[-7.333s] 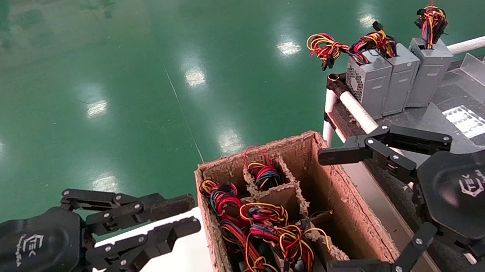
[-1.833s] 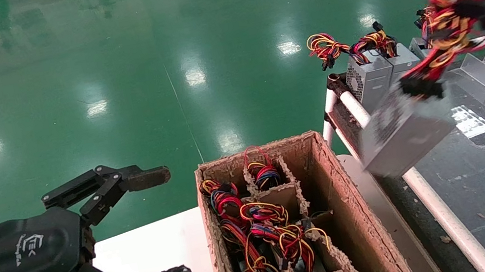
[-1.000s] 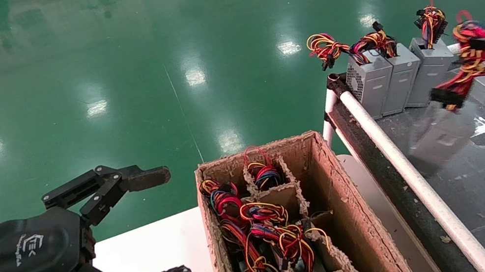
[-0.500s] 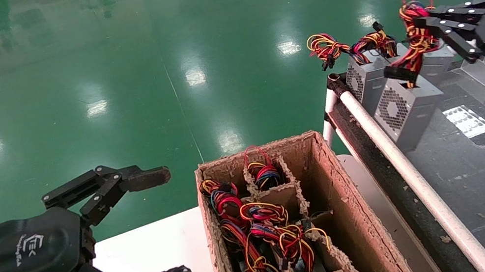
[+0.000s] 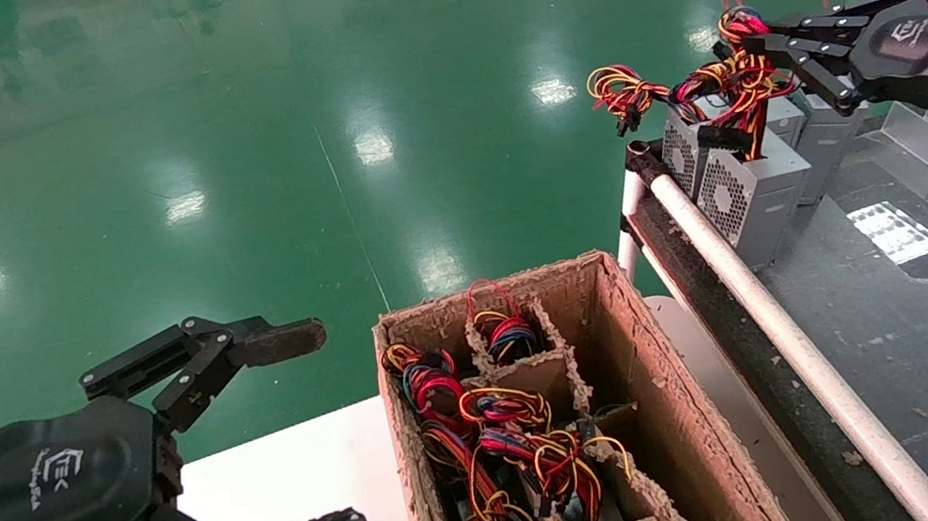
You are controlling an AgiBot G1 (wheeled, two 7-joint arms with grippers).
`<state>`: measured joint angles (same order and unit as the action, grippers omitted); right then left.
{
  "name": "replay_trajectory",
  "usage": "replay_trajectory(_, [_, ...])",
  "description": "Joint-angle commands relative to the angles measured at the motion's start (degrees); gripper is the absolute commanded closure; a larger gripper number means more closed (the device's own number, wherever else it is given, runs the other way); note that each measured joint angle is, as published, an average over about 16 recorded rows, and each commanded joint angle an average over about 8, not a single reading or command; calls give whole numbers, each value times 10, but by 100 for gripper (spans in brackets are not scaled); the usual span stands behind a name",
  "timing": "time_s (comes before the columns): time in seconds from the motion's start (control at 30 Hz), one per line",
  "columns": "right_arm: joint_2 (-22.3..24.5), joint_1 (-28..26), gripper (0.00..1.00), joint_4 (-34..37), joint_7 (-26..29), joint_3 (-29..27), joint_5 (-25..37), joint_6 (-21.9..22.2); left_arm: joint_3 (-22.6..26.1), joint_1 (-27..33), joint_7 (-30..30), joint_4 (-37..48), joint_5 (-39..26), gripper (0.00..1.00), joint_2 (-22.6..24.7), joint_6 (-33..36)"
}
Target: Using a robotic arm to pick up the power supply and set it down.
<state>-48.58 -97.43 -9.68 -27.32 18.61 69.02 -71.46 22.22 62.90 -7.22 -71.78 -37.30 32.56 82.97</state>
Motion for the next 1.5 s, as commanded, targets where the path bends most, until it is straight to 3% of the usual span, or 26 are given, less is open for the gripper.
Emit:
replay_trajectory(0.03, [-6,-7,70,12,-6,3,4,1,0,0,0,0,0,0,0,0])
replay_trajectory(0.17, [-11,-15,20,30,-17,4,6,1,0,0,0,0,0,0,0,0])
replay_trajectory(0.23, [-13,-18,1,37,-22,4,6,-1,0,0,0,0,0,0,0,0])
replay_trajectory(0.67, [-18,-36,0,68,-34,10,15,-15,0,0,0,0,0,0,0,0])
replay_trajectory(0.97, [-14,-37,0,83,-12,-5,-9,-29,0,0,0,0,0,0,0,0])
replay_trajectory(1.5, [22,59,0,-92,86,-11,-74,-57,0,0,0,0,0,0,0,0])
